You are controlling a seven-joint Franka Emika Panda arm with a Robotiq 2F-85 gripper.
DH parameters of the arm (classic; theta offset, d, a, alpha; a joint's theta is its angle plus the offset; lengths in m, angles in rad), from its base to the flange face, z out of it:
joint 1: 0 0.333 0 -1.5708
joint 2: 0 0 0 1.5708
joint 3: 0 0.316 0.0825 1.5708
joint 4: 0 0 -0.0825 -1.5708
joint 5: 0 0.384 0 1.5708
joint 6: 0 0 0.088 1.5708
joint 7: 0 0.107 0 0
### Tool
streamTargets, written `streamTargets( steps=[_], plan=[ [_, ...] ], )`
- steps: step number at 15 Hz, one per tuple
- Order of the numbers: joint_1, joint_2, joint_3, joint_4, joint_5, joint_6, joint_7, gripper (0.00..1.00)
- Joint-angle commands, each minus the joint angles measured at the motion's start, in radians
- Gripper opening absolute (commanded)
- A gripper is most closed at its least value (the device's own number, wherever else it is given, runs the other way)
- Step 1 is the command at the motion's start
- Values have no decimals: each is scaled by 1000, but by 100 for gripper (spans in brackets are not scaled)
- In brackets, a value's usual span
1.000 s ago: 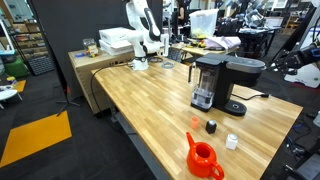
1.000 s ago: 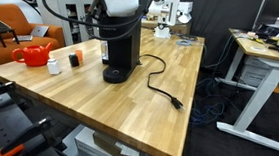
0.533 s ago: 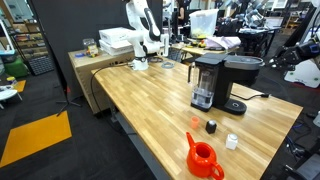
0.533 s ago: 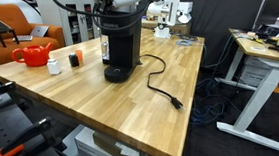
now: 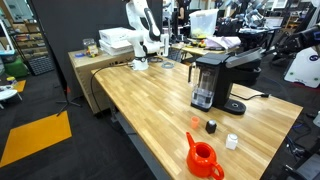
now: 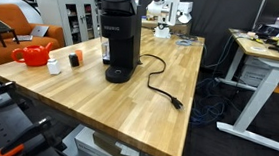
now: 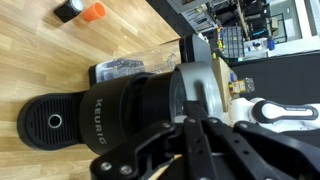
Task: Open the lid of the machine
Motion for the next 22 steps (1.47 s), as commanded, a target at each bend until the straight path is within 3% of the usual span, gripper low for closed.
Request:
streamTargets(
  steps=[1, 14, 22],
  plan=[
    [12, -14, 21, -5, 17, 16, -4, 0],
    [67, -57, 124, -54, -7, 62, -6, 0],
    [70, -53, 129, -56, -4, 72, 3, 0]
  ],
)
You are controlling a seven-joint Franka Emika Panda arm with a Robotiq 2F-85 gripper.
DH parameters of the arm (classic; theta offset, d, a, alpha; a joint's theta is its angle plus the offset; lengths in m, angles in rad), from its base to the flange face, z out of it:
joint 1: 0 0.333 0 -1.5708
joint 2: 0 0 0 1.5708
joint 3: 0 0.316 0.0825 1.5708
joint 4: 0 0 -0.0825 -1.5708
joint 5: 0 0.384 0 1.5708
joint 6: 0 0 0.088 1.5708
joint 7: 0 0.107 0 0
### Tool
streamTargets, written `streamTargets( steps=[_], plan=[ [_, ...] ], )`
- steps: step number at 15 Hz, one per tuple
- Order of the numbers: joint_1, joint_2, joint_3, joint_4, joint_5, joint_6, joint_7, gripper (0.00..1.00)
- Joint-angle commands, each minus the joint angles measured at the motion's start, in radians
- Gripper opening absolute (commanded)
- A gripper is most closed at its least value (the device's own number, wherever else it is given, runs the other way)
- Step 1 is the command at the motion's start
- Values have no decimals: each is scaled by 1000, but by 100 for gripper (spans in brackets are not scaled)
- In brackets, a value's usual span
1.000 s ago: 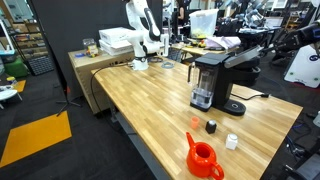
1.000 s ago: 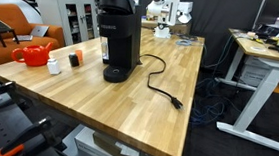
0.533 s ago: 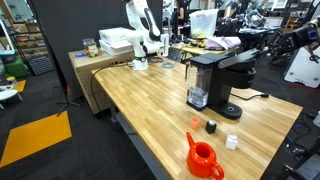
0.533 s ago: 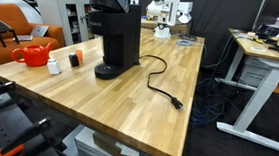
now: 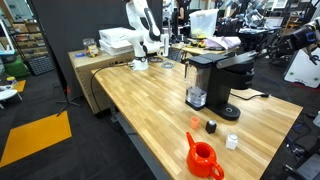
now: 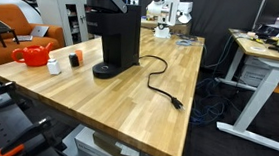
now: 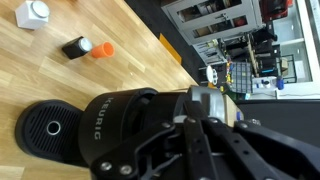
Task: Open the lid of the machine
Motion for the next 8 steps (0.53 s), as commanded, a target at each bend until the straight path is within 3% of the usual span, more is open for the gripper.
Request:
streamTargets(
  steps=[1, 8],
  plan=[
    [12, 40, 20, 21, 2, 69, 17, 0],
    [33, 133, 31, 119, -22, 76, 139, 0]
  ],
)
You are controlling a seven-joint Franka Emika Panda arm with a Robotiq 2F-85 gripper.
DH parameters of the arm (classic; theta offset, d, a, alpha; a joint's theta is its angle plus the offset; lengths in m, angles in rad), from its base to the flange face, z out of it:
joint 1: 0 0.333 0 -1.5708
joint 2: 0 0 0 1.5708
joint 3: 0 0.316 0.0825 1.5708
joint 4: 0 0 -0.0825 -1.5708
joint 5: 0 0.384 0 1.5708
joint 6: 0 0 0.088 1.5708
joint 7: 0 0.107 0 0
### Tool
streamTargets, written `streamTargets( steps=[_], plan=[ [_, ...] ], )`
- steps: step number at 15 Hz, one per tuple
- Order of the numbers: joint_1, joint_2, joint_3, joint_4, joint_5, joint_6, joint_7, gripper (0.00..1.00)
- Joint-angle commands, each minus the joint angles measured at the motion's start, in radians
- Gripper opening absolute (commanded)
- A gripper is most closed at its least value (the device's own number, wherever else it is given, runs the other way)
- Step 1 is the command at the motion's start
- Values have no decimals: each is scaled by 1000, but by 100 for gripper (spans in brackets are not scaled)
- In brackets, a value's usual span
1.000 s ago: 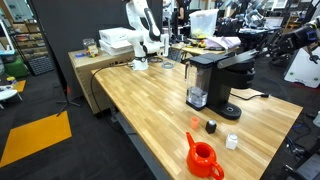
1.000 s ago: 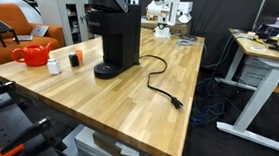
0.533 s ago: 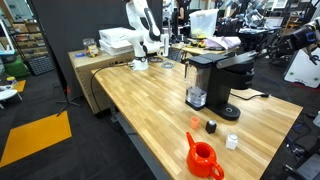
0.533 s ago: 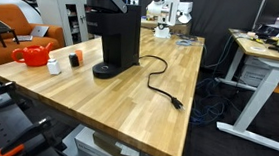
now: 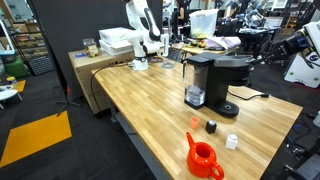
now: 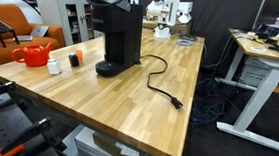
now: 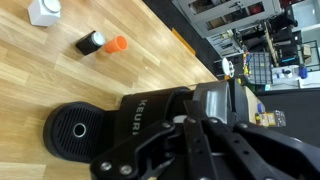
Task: Open the lid of the machine
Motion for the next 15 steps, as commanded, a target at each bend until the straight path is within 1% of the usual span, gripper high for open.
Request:
streamTargets(
  steps=[1, 4, 7, 9, 12, 15],
  plan=[
    [27, 46, 21, 109, -24, 21, 126, 0],
    [38, 43, 25, 215, -75, 4, 249, 0],
    [43, 43, 21, 288, -97, -2, 309, 0],
    [46, 37, 21, 302, -113, 1, 335, 0],
    [45, 39, 17, 298, -145, -15, 332, 0],
    [38, 27, 1, 253, -175, -45, 308, 0]
  ],
)
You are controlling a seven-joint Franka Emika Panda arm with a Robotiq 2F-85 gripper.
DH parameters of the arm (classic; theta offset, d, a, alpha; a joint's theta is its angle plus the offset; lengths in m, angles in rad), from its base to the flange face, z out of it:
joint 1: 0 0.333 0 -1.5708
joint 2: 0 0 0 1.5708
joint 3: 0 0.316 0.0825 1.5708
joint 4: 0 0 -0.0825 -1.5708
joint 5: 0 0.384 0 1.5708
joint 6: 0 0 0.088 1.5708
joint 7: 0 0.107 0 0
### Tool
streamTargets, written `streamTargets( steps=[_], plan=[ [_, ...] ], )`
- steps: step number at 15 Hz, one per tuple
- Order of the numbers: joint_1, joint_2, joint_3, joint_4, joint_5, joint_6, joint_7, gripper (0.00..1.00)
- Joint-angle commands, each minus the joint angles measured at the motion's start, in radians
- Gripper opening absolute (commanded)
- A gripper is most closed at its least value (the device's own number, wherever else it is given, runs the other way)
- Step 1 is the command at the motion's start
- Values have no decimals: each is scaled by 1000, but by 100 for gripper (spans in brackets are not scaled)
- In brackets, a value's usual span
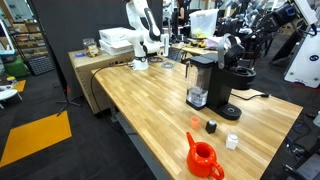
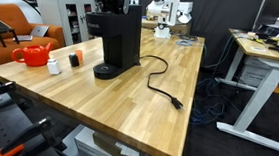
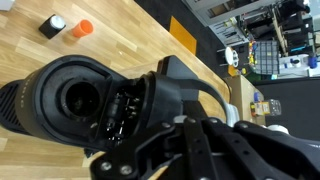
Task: Open the lid of the machine
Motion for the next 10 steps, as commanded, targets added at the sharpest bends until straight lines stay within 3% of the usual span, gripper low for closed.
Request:
streamTargets(
  steps=[1, 9, 10],
  plan=[
    [-6, -27, -17, -47, -45, -49, 1, 0],
    [-100, -255, -121, -200, -248, -256, -6, 0],
    [-116, -281, -137, -211, -268, -294, -2, 5]
  ],
)
